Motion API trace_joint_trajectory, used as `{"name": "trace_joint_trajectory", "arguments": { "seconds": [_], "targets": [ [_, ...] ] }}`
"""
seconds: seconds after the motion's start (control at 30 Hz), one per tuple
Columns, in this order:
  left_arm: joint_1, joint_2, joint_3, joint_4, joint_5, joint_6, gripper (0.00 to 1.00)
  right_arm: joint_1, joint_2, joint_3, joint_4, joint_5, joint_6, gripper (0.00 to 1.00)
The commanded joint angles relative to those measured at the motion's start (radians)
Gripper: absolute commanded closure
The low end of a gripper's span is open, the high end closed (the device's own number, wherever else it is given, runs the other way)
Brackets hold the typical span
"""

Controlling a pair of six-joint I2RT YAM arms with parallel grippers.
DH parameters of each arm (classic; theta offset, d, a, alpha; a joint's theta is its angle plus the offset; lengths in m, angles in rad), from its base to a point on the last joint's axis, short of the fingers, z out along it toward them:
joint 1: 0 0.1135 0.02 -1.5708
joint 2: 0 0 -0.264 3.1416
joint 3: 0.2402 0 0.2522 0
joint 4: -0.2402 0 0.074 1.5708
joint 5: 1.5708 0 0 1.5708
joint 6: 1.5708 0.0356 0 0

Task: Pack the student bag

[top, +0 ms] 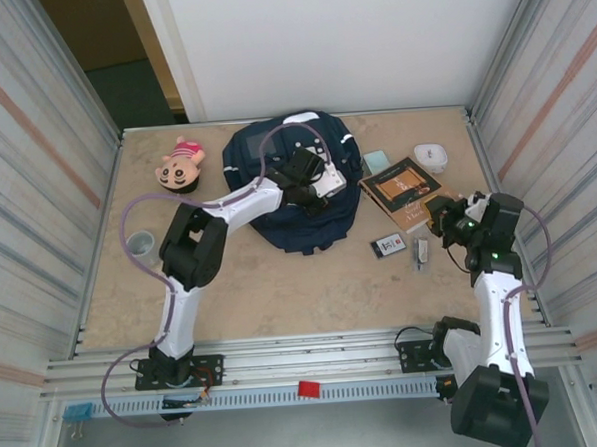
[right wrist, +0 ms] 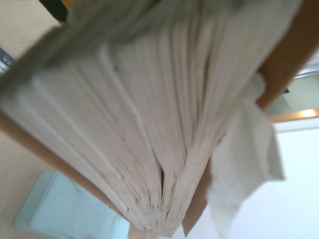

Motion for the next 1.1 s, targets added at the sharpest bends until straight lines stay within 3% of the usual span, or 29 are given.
{"name": "trace_joint_trajectory", "arguments": {
  "seconds": [0.0, 0.27, 0.4, 0.5, 0.63, 0.73, 0.87, 1.07],
  "targets": [
    [0.007, -0.181, -0.036, -0.055, -0.008, -0.174, 1.0, -0.06, -0.018, 0.022, 0.019, -0.135, -0.06, 1.0],
    [0.002, -0.325, 0.021, -0.179, 0.013, -0.385, 1.0, -0.079, 0.005, 0.142, -0.249, -0.259, -0.249, 1.0],
    [0.007, -0.316, 0.146, -0.258, -0.019, -0.442, 1.0, -0.034, -0.035, 0.152, -0.39, -0.276, -0.317, 1.0],
    [0.024, -0.304, 0.221, -0.293, 0.004, -0.46, 1.0, 0.033, -0.071, 0.121, -0.397, -0.257, -0.291, 1.0],
    [0.051, -0.294, 0.259, -0.302, 0.038, -0.461, 1.0, 0.163, -0.116, 0.068, -0.31, -0.199, -0.177, 1.0],
    [0.063, -0.29, 0.266, -0.303, 0.079, -0.461, 1.0, 0.303, -0.143, 0.005, -0.149, -0.103, -0.036, 1.0],
    [0.078, -0.289, 0.266, -0.29, 0.12, -0.478, 1.0, 0.504, -0.117, -0.069, 0.094, 0.117, 0.129, 1.0],
    [0.088, -0.285, 0.278, -0.294, 0.146, -0.477, 1.0, 0.745, 0.05, -0.089, 0.4, 0.403, 0.207, 1.0]
  ]
}}
